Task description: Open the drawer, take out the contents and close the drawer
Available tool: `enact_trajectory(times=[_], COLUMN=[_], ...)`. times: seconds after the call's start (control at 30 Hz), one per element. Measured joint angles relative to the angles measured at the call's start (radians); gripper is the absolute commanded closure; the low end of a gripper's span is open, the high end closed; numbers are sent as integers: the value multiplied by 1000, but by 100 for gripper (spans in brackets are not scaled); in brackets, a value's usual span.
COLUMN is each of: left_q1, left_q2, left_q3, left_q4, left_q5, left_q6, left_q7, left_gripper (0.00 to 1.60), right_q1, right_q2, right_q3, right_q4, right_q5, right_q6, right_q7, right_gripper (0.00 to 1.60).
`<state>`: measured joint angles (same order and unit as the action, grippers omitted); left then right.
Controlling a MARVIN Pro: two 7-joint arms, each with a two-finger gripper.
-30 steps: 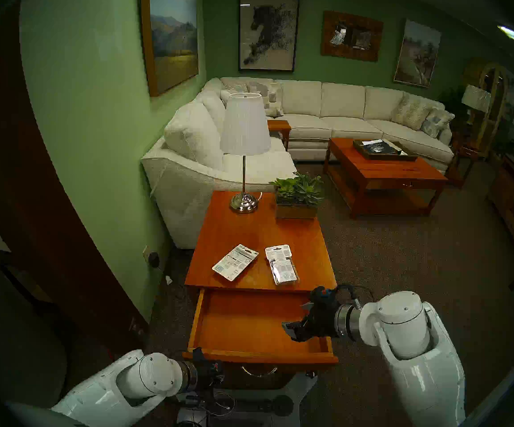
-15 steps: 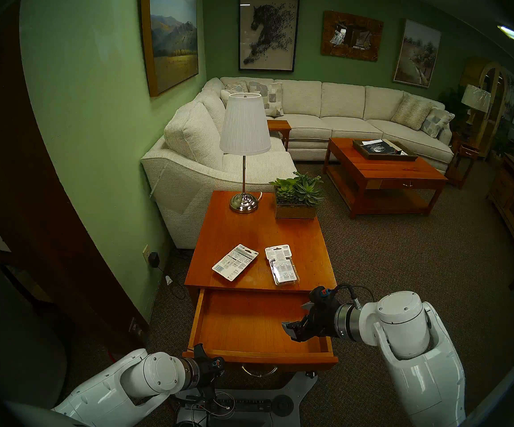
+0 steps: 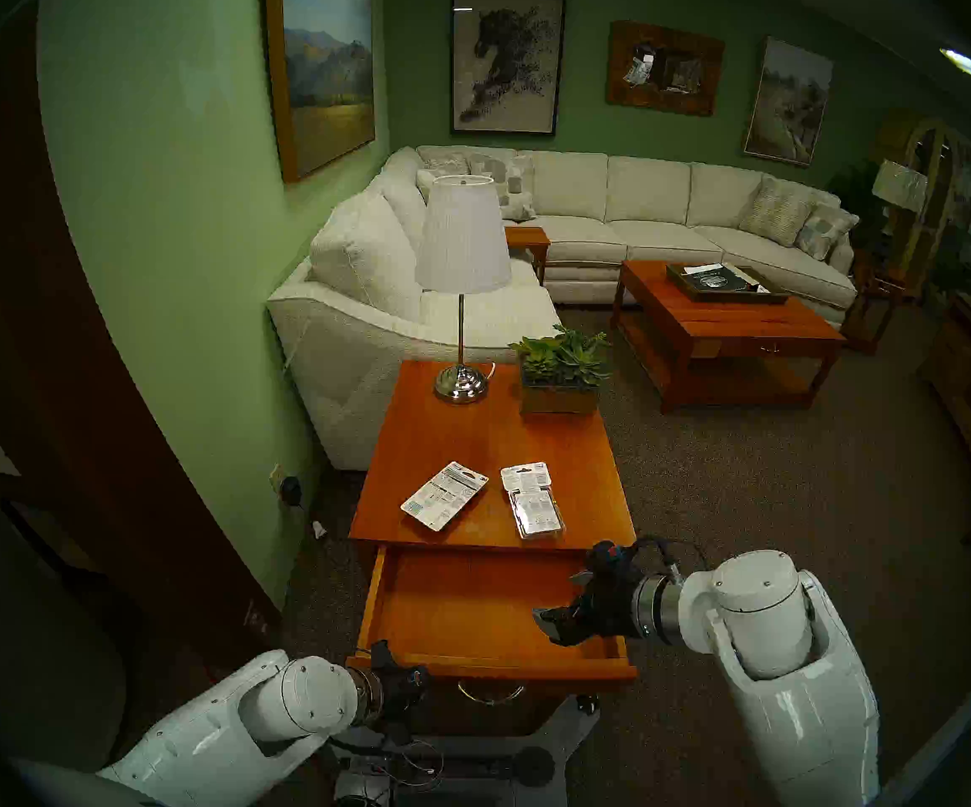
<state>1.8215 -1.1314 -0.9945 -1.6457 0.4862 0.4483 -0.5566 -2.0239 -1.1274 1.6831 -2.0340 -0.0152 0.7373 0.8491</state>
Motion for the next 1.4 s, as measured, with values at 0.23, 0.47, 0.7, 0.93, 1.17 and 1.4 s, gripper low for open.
enact_trajectory(times=[0.23, 0.47, 0.7, 0.93, 1.17, 1.4], left_q1=[-23, -53, -62, -70, -89, -115], left_q2=[-25, -39, -46, -58, -77, -99], left_q3=[8, -10, -26, -45, -56, -67], left_q4=[40, 65, 72, 92, 153, 218], left_q5=[7, 15, 10, -2, -3, -4], left_q6=[-11, -23, -39, -48, -67, -83], left_q7=[-1, 17, 31, 46, 85, 112], left_gripper=[0, 0, 0, 0, 0, 0], right_q1=[0, 0, 0, 0, 0, 0], right_q2=[0, 1, 1, 2, 2, 3], right_q3=[0, 0, 0, -1, -1, -1], right_q4=[0, 0, 0, 0, 0, 0], right_q5=[1, 1, 2, 3, 4, 4], right_q6=[0, 0, 0, 0, 0, 0], right_q7=[-1, -1, -2, -2, -3, -3], right_gripper=[0, 0, 0, 0, 0, 0])
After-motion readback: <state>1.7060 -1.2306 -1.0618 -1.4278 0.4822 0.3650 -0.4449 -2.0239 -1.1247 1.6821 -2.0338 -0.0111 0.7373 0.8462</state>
